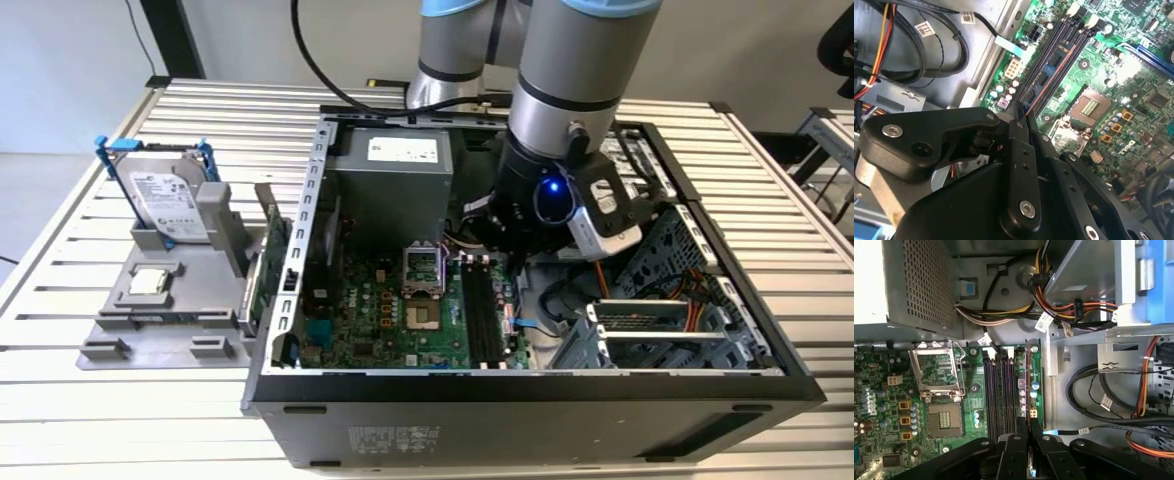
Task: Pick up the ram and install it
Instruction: 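Insert the ram into the slot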
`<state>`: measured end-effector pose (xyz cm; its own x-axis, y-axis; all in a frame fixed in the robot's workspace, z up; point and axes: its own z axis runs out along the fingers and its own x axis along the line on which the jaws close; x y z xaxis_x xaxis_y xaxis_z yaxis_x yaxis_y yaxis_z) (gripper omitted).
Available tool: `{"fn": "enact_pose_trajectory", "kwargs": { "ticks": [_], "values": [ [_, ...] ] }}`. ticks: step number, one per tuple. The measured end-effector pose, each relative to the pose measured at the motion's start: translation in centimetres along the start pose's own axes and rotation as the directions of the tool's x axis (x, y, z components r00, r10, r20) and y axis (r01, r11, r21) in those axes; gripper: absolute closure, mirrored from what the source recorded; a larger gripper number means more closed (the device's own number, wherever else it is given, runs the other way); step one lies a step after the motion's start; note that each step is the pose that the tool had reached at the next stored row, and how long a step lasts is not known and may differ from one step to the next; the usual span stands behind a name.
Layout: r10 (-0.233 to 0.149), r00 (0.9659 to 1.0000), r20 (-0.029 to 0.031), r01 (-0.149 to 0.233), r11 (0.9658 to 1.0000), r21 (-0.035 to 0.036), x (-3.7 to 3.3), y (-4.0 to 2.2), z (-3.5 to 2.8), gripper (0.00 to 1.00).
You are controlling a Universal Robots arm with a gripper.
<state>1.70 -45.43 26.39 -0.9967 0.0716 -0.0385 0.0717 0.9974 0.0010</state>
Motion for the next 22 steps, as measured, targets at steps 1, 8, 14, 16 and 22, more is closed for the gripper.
{"fn": "enact_pose_trajectory", "kwargs": {
  "ticks": [1, 8, 14, 16, 22],
  "values": [
    [-0.005, 1.0, 0.0, 0.005, 1.0, -0.0002, 0.01, -0.04, 0.18, 1.0],
    [-0.033, 0.9995, -0.0021, 0.033, 0.9995, -0.0013, 0.01, -0.74, 1.45, 1.0],
    [-0.049, 0.9988, -0.0023, 0.049, 0.9988, -0.0024, 0.09, -0.94, 2.47, 1.0],
    [-0.051, 0.9987, -0.0023, 0.051, 0.9987, -0.0026, 0.15, -0.94, 2.83, 1.0],
    [-0.051, 0.9987, -0.0043, 0.051, 0.9987, -0.0027, 0.3, -1.02, 3.03, 1.0]
  ]
}}
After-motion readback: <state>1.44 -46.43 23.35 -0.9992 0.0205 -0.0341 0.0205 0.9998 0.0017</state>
